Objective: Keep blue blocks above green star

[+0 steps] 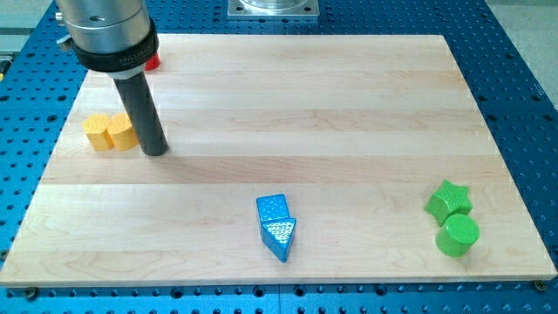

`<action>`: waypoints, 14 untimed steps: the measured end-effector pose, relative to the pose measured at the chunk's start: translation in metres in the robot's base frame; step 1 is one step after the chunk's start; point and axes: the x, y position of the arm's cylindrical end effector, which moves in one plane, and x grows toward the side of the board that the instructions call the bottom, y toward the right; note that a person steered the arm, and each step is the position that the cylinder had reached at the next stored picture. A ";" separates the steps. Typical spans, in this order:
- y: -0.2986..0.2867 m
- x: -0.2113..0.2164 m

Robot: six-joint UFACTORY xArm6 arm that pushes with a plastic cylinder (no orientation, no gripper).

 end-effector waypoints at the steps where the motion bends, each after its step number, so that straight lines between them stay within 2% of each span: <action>1: 0.000 0.000; 2: -0.008 0.000; 3: 0.013 0.026; 4: 0.067 0.071; 5: 0.079 0.120; 6: 0.070 0.135; 8: 0.113 0.175; 11: 0.222 0.137; 12: 0.227 0.107; 13: 0.201 0.103; 14: 0.205 0.138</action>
